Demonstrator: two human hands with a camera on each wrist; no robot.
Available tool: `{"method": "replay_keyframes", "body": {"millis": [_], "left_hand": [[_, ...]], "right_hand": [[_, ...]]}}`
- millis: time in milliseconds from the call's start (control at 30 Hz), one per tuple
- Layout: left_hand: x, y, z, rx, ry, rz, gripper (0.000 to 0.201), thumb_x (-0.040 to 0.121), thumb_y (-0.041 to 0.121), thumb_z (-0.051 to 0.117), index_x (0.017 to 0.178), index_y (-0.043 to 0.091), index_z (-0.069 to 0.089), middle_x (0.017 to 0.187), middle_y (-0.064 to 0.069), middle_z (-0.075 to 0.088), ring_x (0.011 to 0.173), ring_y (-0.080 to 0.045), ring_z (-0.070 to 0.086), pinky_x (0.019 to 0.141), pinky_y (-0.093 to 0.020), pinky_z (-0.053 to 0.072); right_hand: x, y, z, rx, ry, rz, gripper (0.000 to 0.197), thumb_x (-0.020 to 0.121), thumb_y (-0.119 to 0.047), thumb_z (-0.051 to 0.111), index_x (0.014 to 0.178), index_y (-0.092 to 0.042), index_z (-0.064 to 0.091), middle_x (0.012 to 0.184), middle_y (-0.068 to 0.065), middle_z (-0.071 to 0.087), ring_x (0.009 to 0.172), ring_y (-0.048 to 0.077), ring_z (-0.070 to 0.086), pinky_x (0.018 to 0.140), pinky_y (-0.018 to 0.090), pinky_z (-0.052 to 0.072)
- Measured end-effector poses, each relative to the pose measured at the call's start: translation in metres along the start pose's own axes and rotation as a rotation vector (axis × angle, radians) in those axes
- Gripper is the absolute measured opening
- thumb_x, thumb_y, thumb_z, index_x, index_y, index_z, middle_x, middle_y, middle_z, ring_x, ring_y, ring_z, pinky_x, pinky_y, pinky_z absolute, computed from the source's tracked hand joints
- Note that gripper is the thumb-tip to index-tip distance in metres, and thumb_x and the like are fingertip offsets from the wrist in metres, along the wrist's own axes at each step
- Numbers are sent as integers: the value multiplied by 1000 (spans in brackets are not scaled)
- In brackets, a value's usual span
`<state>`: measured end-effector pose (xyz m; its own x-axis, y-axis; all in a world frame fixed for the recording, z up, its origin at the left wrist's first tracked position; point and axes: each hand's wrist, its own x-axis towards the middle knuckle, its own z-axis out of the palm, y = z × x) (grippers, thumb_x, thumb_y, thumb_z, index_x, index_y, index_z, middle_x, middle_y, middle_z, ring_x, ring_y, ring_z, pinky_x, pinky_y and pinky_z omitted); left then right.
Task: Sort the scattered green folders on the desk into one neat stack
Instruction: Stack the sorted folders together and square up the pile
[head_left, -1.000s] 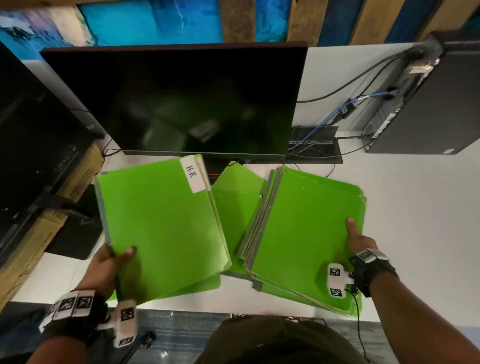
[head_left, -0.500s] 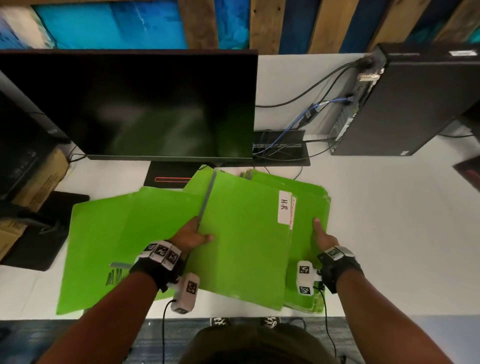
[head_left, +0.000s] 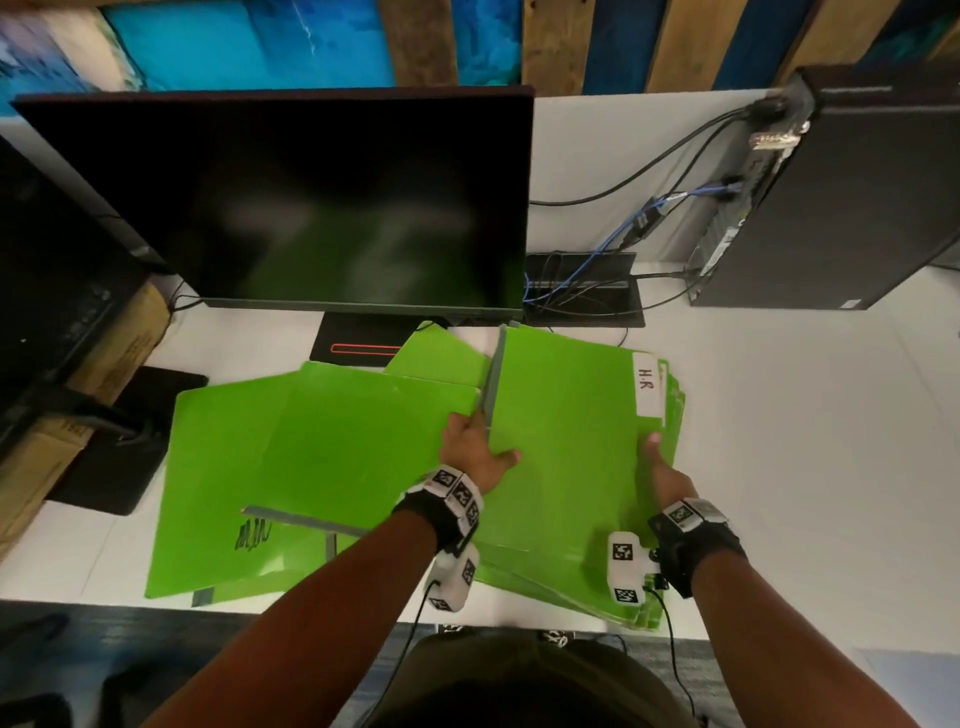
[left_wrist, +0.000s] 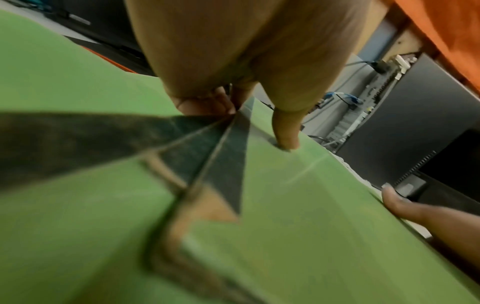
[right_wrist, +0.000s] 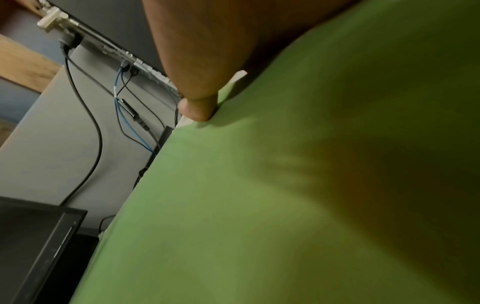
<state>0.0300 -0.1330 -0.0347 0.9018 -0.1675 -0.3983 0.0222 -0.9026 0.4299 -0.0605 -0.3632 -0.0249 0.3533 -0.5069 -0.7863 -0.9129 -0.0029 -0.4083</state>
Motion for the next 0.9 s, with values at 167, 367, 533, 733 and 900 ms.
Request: {"method": "replay_keyframes", "body": {"millis": [167,367,533,733,900], "left_hand": [[-10,-27,-19,-144,113,-156,83,79,55,64,146,17,33,139,-11,33,129,-32,34,107,-40,34],[-31,-111,-71,-178,385,-876,76,84,37,58,144,2,28,145,-19,31,132,-35,29,107,-42,26],[-55,-165,-82,215,-47,-710,41,75,23,59,114,25,48,116,-21,58,101,-44,55,87,-53,50],[-64,-154,-92,-212,-87,-585,77,81,-2,57,143,35,30,134,-21,48,100,-43,61,73,-52,57],[-57,-142,-98,-494,-147,-690,47,95,23,48,141,26,42,143,-18,46,115,-43,56,85,-56,54]], "right_hand": [[10,5,4,-60,39,-37,98,78,-80,37,123,5,57,126,29,56,108,37,57,86,37,41],[13,6,4,-95,72,-58,83,81,-76,37,95,2,61,113,30,60,85,32,51,77,36,39],[6,5,4,-100,82,-65,93,82,-74,39,117,11,57,123,33,55,102,39,56,82,38,38],[-5,2,2,-90,89,-61,94,82,-73,40,122,12,53,127,34,52,102,39,54,85,39,38],[-11,1,3,-100,95,-61,96,82,-73,39,125,11,51,130,33,51,104,38,54,85,39,37]]}}
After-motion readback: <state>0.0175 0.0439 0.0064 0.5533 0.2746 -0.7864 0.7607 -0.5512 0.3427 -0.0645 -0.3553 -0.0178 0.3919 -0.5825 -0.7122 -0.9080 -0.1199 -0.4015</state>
